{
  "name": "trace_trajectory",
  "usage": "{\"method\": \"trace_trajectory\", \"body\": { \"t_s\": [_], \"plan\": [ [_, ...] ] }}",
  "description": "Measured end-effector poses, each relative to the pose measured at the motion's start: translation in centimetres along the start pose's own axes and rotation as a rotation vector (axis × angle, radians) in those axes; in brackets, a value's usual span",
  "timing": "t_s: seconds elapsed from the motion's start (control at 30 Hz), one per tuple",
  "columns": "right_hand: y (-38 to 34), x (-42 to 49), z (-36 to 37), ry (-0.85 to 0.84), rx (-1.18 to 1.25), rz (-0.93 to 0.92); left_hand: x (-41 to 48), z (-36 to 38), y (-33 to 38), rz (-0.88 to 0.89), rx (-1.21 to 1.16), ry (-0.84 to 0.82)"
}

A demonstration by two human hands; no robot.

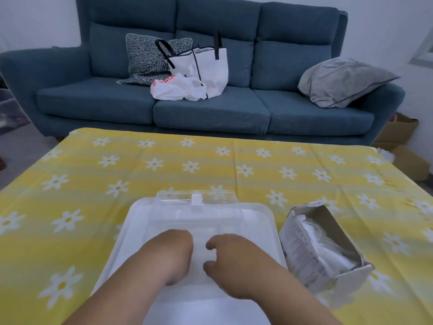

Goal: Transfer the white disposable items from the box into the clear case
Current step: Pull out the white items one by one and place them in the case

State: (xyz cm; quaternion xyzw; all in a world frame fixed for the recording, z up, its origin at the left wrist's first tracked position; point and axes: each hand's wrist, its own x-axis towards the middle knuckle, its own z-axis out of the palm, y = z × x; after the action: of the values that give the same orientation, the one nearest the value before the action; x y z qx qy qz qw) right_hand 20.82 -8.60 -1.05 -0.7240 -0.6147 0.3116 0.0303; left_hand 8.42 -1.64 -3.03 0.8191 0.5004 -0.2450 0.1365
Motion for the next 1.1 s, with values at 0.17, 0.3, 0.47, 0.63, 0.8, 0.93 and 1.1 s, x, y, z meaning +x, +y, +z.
{"method": "trace_trajectory", "body": {
  "t_s": [0.17, 0.3, 0.47, 0.63, 0.8, 0.93, 1.1],
  "plan": [
    [2.4, -1.9, -4.9, 0.459, 0.258, 0.081, 0.5, -0.5, 0.4, -0.022, -0.021, 0.012],
    [7.7, -3.3, -7.2, 0.698, 0.252, 0.310, 0.3, -1.9, 1.5, -0.014, -0.195, 0.316],
    [11.9, -4.0, -6.9, 0.516, 0.161, 0.393, -0.2, -3.0, 5.3, 0.223, -0.814, 0.446],
    [13.4, -3.2, -5.5, 0.325, 0.047, 0.414, -0.3, -2.7, 8.3, 0.341, -0.952, 0.433],
    [14.4, -3.7, -6.6, 0.537, 0.237, 0.432, -0.2, -2.3, 8.9, 0.348, -0.947, 0.446],
    [13.4, -5.6, -8.2, 0.847, 0.318, 0.354, -0.5, -2.6, 9.2, 0.354, -1.041, 0.507],
    [10.9, -8.3, -8.8, 0.946, 0.668, 0.024, -1.4, -3.2, 10.2, 0.428, -1.201, 0.503]
  ]
}}
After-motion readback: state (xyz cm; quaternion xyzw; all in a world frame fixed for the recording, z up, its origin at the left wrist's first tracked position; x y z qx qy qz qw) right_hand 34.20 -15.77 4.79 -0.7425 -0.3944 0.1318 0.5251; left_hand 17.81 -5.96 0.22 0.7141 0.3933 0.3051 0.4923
